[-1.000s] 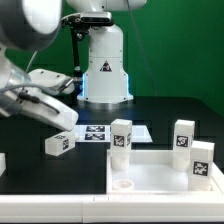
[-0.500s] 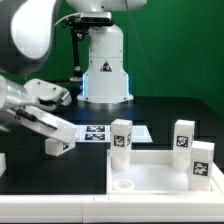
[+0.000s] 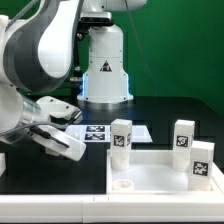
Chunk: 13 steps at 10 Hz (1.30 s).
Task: Assemble square table
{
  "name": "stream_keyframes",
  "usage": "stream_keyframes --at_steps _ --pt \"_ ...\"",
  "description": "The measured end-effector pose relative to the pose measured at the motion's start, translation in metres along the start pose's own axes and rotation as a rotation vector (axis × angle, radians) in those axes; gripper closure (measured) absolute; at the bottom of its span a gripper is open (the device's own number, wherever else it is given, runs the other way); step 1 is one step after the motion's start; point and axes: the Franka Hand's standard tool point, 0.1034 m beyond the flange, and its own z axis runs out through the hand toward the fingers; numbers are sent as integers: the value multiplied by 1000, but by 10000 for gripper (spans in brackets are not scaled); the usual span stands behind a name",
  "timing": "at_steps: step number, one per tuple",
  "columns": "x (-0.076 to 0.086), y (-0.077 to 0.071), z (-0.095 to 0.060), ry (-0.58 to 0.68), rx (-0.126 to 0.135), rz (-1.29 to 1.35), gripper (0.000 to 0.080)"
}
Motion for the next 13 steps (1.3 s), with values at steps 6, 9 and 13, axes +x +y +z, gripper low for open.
stream_keyframes --at_steps 6,9,13 --pt "-15 -6 -30 6 19 -26 519" --pt "-25 -34 -82 338 77 -147 519" --pt "-24 -57 -101 595 105 -165 518"
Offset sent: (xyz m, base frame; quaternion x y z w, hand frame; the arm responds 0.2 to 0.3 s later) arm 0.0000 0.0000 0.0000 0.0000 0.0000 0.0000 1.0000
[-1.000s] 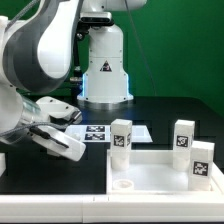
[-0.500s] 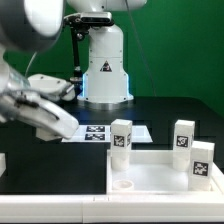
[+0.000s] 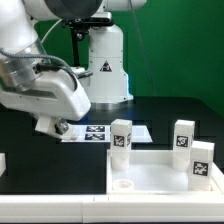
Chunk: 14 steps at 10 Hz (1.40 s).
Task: Assemble square table
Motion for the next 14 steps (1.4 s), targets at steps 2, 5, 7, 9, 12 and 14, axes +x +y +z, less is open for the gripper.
stream_keyframes --at_steps 2,5,7,9,12,14 --pt "21 -43 -45 211 42 -104 518" --pt "31 -51 -50 453 43 -126 518" --pt "33 -61 -50 597 42 -131 518" --pt "19 -116 -47 695 56 -174 518" --pt "3 -143 -28 856 105 -143 518" --pt "3 -143 -27 855 102 -147 518"
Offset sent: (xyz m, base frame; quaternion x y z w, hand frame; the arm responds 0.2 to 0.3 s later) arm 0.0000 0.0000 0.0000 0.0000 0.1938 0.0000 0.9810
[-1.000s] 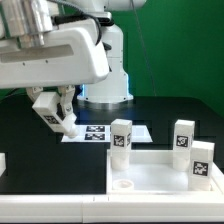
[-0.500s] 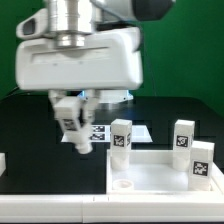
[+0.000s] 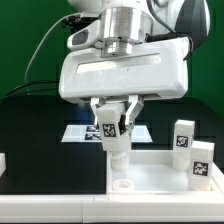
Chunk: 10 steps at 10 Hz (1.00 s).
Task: Assemble square table
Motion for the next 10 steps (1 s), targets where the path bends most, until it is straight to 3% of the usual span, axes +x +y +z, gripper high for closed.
stream_keyframes --at_steps 3,8,10 --pt "-1 -21 9 16 -2 -209 518" --pt "0 -18 14 28 -7 -253 518" --pt "-9 -12 24 33 -21 -266 518"
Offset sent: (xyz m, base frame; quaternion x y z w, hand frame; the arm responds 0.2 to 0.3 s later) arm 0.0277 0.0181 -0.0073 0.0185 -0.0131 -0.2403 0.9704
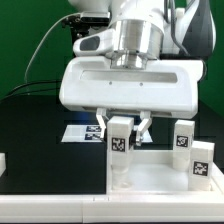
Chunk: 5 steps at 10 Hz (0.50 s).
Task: Assemble square table
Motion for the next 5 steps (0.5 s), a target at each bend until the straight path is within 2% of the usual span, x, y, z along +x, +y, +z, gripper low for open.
stream_keyframes --at_steps 2,4,5 --pt "-4 -1 5 -3 -4 -6 518" --pt "-10 -11 10 -7 -1 -14 518" --pt "-10 -10 11 -2 -3 -15 518"
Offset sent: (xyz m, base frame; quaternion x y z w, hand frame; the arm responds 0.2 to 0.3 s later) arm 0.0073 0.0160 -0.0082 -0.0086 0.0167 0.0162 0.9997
